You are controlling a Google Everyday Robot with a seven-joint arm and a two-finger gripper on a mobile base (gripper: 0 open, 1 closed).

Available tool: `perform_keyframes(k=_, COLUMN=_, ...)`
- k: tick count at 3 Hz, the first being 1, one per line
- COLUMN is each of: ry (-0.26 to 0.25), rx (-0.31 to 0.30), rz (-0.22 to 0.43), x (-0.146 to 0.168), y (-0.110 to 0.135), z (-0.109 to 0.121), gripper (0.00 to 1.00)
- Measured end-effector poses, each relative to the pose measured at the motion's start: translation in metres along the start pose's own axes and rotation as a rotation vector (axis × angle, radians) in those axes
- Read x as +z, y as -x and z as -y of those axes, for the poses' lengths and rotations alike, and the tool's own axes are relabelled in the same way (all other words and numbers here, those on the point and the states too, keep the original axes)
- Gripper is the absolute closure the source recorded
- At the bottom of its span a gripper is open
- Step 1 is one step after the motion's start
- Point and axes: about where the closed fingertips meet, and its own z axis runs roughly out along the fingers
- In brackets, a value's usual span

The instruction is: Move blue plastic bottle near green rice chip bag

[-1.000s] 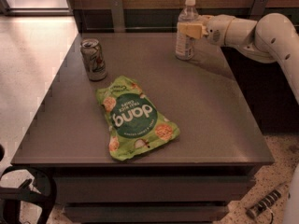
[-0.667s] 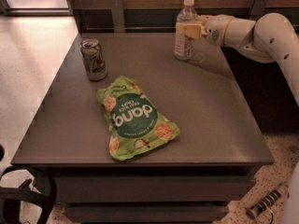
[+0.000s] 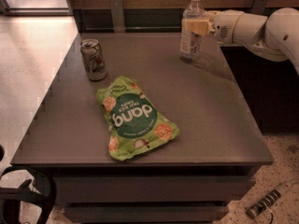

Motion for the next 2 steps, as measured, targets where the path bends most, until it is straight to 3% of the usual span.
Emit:
perform_keyframes(k=1, ry=-0.049, rx=-0.035, rz=0.026, x=-0.048, y=0.03, z=-0.017, gripper=1.0)
perform_keyframes(k=2, ry=-0.077, rx=-0.053, rz=0.021, x=-0.086, y=0.045, z=-0.038, gripper=1.0)
